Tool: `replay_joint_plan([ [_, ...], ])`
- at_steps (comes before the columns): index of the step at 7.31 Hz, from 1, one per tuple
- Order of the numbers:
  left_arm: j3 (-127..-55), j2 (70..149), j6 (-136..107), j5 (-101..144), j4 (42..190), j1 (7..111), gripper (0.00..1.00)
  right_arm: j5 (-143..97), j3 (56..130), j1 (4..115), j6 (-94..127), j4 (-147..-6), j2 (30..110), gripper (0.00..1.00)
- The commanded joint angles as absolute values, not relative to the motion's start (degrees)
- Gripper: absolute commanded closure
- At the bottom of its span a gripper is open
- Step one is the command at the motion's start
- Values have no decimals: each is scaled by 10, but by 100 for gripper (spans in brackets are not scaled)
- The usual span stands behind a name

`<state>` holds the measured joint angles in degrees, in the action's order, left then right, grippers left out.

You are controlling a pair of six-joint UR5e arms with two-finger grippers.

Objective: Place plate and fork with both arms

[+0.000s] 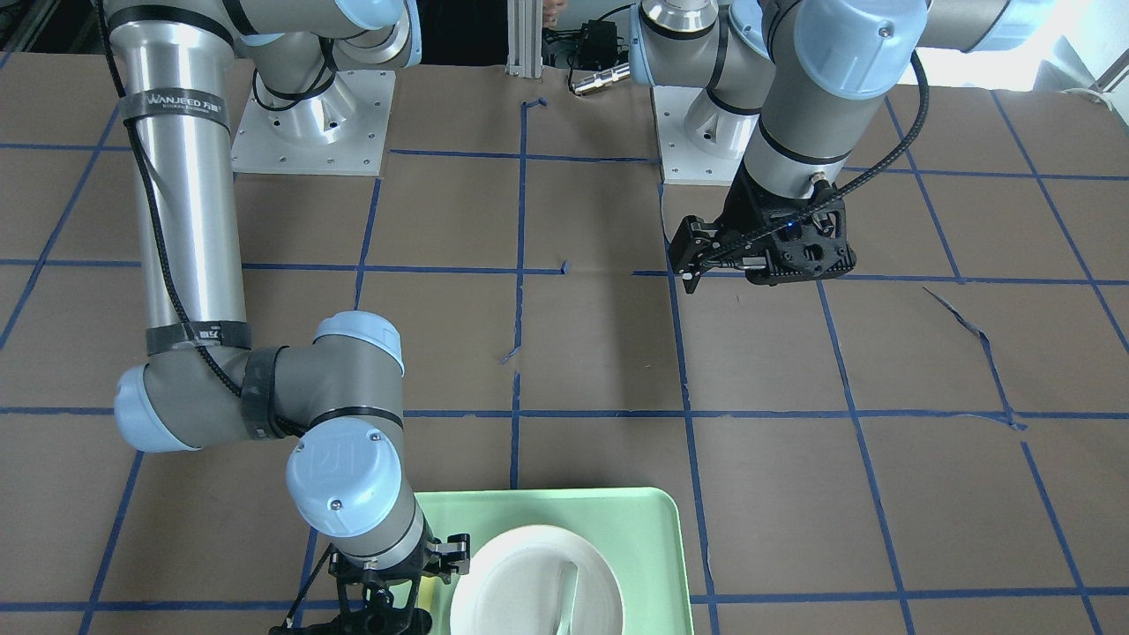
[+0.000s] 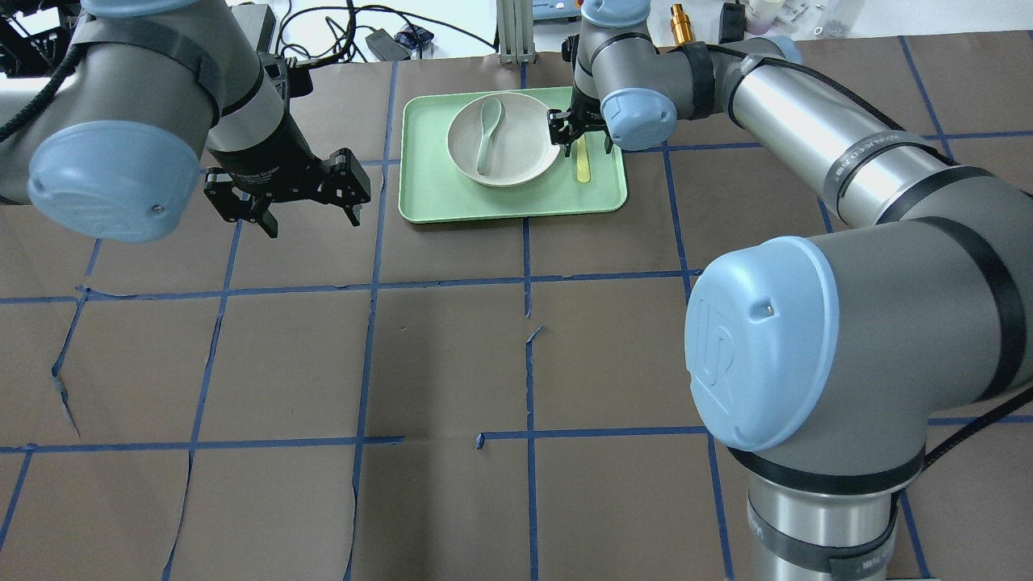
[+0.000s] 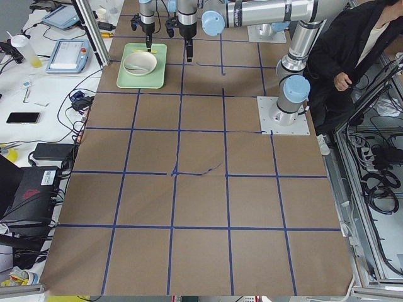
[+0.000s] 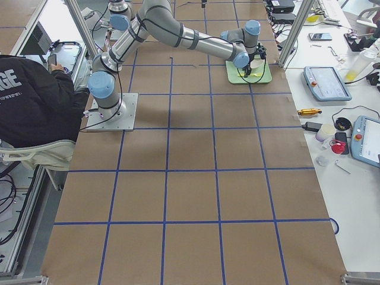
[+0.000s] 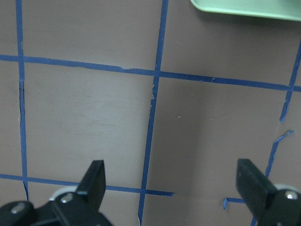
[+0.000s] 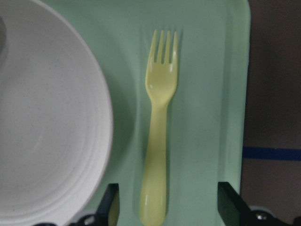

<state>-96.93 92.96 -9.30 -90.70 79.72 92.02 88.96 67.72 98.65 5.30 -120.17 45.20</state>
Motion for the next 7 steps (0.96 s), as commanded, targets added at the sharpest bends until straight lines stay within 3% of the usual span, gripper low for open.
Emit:
replay_joint_plan([
  [1, -969, 929, -92, -907, 797, 920, 0, 895, 708, 965, 48, -1138, 547, 0],
  [3, -967, 929, -93, -908, 798, 920, 0, 896, 791, 945, 47, -1011, 697, 0],
  [5, -968, 929, -93, -908, 799, 920, 0, 897, 902, 935, 54, -986, 836, 0],
  [7, -969, 928, -93, -908, 799, 920, 0, 896, 953, 935, 52, -982, 906, 0],
])
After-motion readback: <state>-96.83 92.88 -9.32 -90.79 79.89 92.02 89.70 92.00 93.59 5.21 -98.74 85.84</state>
